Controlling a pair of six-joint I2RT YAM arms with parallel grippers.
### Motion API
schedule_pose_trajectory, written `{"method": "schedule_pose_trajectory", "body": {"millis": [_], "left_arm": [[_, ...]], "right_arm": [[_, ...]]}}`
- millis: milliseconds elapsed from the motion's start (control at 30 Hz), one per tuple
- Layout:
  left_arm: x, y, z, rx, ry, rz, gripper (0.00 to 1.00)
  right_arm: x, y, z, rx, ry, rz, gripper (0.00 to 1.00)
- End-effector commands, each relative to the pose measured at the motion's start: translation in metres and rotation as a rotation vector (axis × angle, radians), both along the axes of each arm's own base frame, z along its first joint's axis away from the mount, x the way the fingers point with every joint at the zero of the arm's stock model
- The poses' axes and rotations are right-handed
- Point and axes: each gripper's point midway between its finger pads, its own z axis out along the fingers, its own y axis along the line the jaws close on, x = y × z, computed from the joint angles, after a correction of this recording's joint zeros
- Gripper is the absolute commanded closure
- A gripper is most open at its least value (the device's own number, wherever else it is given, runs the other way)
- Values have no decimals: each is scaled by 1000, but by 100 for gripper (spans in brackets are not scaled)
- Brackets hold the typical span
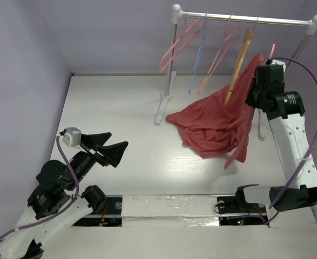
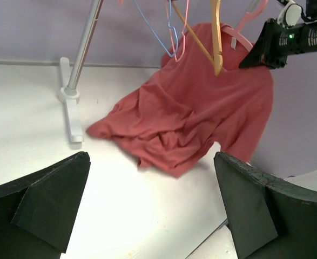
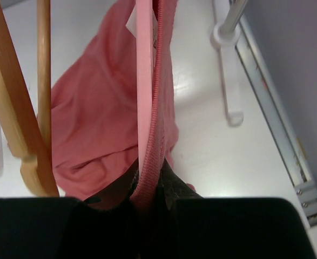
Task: Place the t-shirt on the hanger
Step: Place the hanger at the clothesline.
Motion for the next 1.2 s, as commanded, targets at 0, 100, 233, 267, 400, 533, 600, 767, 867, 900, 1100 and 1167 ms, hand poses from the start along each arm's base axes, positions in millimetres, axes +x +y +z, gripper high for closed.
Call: {"method": "schedule_pose_trajectory", "body": {"millis": [0,100,233,267,400,533,600,767,867,900,1100,1167], "left_arm": [[-1,4,2,1,-36,9,1],[-3,4,3,-10,-41,6,1],[-1,6,2,-5,-44,20,1],[0,4,-1,4,-42,12,1],[2,7,-4,15,-38,27,1],[3,9,-5,12,-36,42,1],[6,9,-7,20,-28,51,1],[8,6,-12,37,-14,50,1],[10,5,-13,41,-10,50,1],[10,4,-14,43,-8,50,1],[12,4,-16,50,-3,54,1],[12,4,-16,52,-1,54,1]], "right_arm": [[30,-16,51,-61,-184,-19,100],[38,-15,71,-74,-262,0,100],[44,-15,94,-107,-351,23,100],[44,-14,106,-109,-405,34,100],[46,-16,117,-149,-459,62,100],[52,-22,124,-164,-472,73,100],[57,-17,127,-154,-483,113,100],[64,-29,131,-149,-491,112,100],[72,-39,128,-128,-468,116,100],[73,-42,129,-130,-472,112,100],[77,-44,135,-114,-500,119,100],[81,-48,136,-117,-484,117,100]]}}
